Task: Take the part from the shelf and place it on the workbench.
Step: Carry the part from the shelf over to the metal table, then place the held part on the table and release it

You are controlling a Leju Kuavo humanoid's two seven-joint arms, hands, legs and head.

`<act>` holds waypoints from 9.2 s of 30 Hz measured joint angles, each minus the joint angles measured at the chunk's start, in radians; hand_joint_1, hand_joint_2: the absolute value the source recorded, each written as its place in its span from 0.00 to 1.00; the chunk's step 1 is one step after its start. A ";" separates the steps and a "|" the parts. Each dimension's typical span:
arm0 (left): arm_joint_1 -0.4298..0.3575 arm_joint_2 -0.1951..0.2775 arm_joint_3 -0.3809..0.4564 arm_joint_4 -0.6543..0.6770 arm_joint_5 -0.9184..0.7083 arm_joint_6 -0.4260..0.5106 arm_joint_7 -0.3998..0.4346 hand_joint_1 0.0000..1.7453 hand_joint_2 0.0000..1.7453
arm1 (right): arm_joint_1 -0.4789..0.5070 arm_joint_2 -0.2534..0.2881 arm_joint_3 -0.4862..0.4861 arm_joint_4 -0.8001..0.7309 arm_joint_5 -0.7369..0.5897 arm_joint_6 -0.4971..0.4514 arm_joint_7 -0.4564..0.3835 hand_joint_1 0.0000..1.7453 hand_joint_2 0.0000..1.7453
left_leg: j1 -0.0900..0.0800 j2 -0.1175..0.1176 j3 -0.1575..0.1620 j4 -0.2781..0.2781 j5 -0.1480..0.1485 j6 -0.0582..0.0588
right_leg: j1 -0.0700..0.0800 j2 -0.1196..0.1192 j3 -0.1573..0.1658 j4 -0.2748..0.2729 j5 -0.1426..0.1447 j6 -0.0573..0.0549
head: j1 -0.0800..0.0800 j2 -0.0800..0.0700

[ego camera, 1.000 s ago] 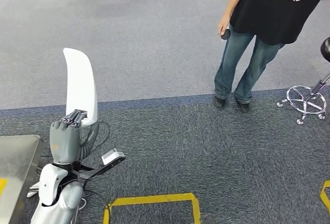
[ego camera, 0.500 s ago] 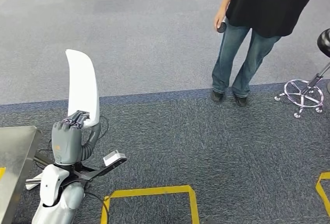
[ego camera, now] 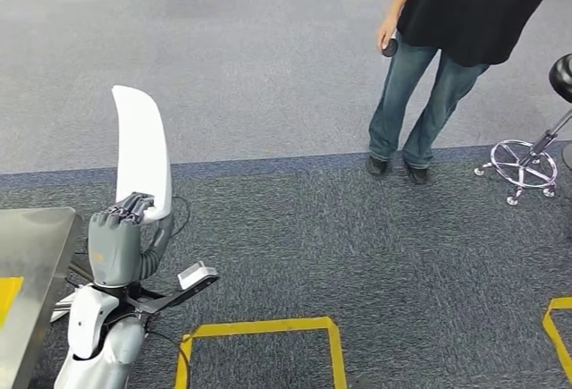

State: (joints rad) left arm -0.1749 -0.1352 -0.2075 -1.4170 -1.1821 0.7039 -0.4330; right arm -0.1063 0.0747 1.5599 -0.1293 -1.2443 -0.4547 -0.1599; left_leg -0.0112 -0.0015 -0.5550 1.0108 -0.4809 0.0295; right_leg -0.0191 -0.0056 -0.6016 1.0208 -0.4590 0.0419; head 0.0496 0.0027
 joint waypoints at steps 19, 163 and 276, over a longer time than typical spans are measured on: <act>-0.025 -0.020 -0.030 0.006 -0.023 0.000 0.022 1.00 1.00 | 0.003 -0.022 0.000 0.001 -0.004 0.048 -0.016 0.00 0.00 | -0.014 0.001 -0.024 -0.001 0.027 0.019 | 0.014 0.005 0.036 -0.015 -0.019 -0.011 | 0.004 0.000; -0.036 0.008 -0.062 0.017 -0.028 0.000 0.033 1.00 1.00 | 0.000 -0.008 0.003 0.001 0.069 -0.038 0.004 0.00 0.00 | 0.011 0.025 -0.092 0.085 0.028 -0.032 | -0.003 -0.073 0.056 0.000 -0.066 -0.023 | -0.009 0.000; -0.284 0.188 -0.068 0.546 -0.209 0.002 0.219 0.00 0.00 | -0.009 -0.019 0.003 0.001 0.111 0.049 -0.005 0.00 0.00 | 0.011 -0.009 -0.072 0.020 0.043 -0.035 | -0.009 0.010 0.060 -0.007 -0.052 -0.006 | -0.002 0.000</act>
State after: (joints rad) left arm -0.4589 0.0532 -0.2757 -0.8713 -1.3915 0.7057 -0.2140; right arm -0.1149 0.0553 1.5625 -0.1282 -1.1328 -0.4053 -0.1654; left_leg 0.0001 -0.0103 -0.6269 1.0311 -0.4374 -0.0056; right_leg -0.0277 0.0042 -0.5419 1.0139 -0.5108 0.0361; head 0.0471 0.0027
